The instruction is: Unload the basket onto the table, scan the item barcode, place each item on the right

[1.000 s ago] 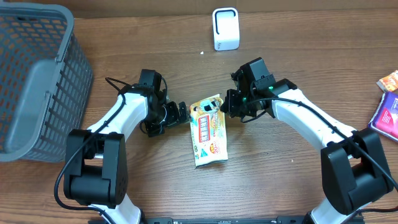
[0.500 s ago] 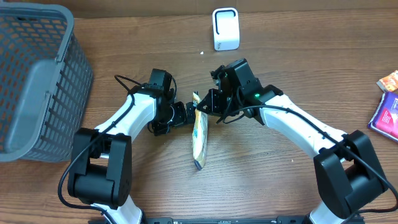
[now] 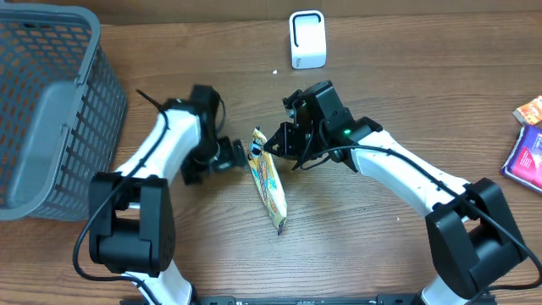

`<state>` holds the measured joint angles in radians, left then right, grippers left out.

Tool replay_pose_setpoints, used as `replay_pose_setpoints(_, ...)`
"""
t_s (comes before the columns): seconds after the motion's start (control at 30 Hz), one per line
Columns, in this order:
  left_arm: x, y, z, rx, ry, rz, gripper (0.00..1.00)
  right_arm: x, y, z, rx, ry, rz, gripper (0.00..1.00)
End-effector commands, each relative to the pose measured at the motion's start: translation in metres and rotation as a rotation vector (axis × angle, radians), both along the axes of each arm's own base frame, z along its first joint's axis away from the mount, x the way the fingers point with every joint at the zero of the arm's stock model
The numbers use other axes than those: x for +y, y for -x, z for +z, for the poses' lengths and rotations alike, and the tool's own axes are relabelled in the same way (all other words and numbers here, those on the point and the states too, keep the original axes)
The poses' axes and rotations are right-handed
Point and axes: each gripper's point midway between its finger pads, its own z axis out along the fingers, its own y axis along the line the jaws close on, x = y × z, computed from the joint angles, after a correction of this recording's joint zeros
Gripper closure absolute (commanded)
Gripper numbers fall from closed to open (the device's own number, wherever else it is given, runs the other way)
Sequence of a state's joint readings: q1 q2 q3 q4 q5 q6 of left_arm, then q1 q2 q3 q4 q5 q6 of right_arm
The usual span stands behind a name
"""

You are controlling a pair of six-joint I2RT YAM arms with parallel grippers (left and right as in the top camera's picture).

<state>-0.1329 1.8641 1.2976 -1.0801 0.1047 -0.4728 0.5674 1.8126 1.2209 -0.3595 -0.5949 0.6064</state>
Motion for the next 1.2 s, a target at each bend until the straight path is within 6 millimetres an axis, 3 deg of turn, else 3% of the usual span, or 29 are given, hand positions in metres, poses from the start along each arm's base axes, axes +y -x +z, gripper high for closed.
replay_pose_setpoints(0.0, 0.023, -0.028, 0.027, -0.079, -0.114, 0.024, 0.0, 0.005, 0.002, -0.003, -0.012, 0.051, -0.045, 0.96)
replay_pose_setpoints(0.43, 0.04, -0.061, 0.107, -0.202, -0.223, 0.033, 0.0, 0.037, 0.032, -0.025, 0.051, 0.065, -0.016, 0.95)
replay_pose_setpoints(0.53, 0.039, -0.068, 0.128, -0.241, -0.216, 0.046, 0.0, 0.045, 0.044, -0.032, 0.065, 0.08, 0.004, 0.79)
replay_pose_setpoints(0.67, 0.038, -0.073, 0.15, -0.282, -0.208, 0.053, 0.0, 0.055, 0.055, -0.038, 0.058, 0.098, 0.028, 0.74)
replay_pose_setpoints(0.8, 0.039, -0.07, 0.152, -0.272, -0.21, 0.052, 0.0, 0.058, 0.053, -0.03, 0.016, 0.1, 0.066, 0.59)
replay_pose_setpoints(0.9, 0.039, -0.066, 0.151, -0.255, -0.212, 0.05, 0.0, 0.048, 0.042, -0.018, -0.005, 0.121, 0.089, 0.44)
replay_pose_setpoints(1.0, 0.039, -0.065, 0.15, -0.249, -0.212, 0.049, 0.0, 0.032, 0.031, -0.01, -0.011, 0.16, 0.102, 0.2)
replay_pose_setpoints(1.17, 0.039, -0.065, 0.15, -0.251, -0.212, 0.049, 0.0, 0.005, 0.025, -0.021, 0.044, 0.217, 0.078, 0.06)
